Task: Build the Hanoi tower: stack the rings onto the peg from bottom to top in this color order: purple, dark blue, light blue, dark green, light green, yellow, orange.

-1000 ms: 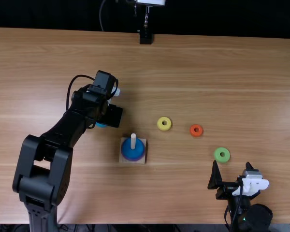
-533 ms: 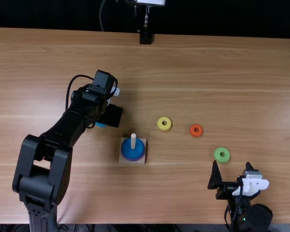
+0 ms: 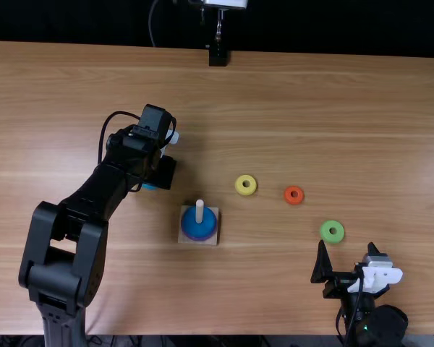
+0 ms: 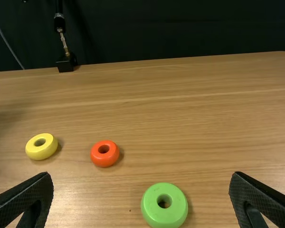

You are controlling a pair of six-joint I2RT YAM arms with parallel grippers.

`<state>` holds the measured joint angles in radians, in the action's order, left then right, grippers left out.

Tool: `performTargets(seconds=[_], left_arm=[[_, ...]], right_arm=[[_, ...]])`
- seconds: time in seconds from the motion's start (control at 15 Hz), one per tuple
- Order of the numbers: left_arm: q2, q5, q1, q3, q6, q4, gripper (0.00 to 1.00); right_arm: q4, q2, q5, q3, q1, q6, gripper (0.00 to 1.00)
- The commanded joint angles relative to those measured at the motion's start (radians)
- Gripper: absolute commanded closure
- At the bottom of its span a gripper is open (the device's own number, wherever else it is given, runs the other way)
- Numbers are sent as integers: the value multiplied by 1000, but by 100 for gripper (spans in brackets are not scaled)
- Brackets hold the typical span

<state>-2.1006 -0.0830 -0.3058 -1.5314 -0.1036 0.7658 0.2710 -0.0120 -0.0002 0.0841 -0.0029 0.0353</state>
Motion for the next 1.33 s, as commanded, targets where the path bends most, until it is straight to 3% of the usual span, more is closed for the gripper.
performTargets(seconds=[0.0,0.2,0.4,0.6,0.8,1.27], left_arm=[[51,-13,13,-79,10,53,100],[91,-11,7,-211,4,278,100],[139,7,-1,-322,2,442,100],[255,11,-27,-312,-9,436,100],[361,11,-61,-243,-69,434,100],[412,9,-242,-239,-174,497,100]], right_arm=[[71,12,11,-70,-14,5,0],[71,12,11,-70,-14,5,0],[71,12,11,-70,-14,5,0],[71,12,11,-70,-14,5,0],[71,12,11,-70,-14,5,0],[71,12,11,-70,-14,5,0]])
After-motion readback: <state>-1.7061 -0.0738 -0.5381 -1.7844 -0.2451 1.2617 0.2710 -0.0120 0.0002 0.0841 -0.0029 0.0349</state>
